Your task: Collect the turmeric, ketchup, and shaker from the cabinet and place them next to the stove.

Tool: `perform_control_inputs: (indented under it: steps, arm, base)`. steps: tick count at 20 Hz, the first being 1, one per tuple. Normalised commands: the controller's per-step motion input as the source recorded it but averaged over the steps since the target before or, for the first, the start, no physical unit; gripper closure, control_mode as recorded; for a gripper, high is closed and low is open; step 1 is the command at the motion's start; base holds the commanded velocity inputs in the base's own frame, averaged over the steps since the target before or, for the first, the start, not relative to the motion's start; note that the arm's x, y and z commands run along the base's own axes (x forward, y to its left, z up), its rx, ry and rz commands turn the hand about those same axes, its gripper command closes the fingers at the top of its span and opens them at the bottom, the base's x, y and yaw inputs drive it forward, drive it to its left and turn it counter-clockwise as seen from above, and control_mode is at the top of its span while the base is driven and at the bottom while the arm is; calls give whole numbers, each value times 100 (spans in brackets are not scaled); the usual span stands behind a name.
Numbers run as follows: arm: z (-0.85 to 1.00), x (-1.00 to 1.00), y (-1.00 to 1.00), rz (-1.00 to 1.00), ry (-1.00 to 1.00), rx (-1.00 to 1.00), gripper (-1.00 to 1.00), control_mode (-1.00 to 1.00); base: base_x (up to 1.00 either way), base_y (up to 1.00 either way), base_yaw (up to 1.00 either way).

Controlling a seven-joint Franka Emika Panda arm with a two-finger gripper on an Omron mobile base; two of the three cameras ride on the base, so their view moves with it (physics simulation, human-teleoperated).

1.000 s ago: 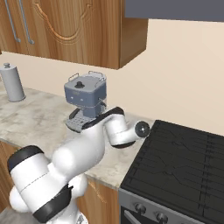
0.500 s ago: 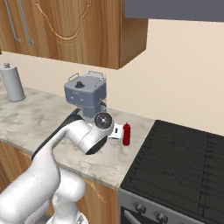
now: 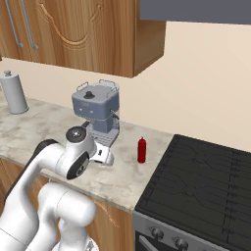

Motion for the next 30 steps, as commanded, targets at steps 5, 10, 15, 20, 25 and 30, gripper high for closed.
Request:
perform_control_inputs:
  steps: [5, 10, 15, 20, 25, 30]
  arm:
    - [-33, -66, 47, 15, -7, -5, -100, 100]
    - [0, 0, 0, 0, 0, 0, -100, 100]
    - [0, 0, 0, 0, 0, 0, -100, 100]
    - [0, 0, 0, 0, 0, 0, -100, 100]
    - [0, 0, 0, 0, 0, 0, -100, 100]
    - [0, 0, 0, 0, 0, 0, -100, 100]
  base:
    - [-14, 15, 4]
    - [-61, 98, 27]
    - [-2, 90, 38]
    - [28, 39, 49]
    - [51, 5, 50]
    - [67, 0, 51]
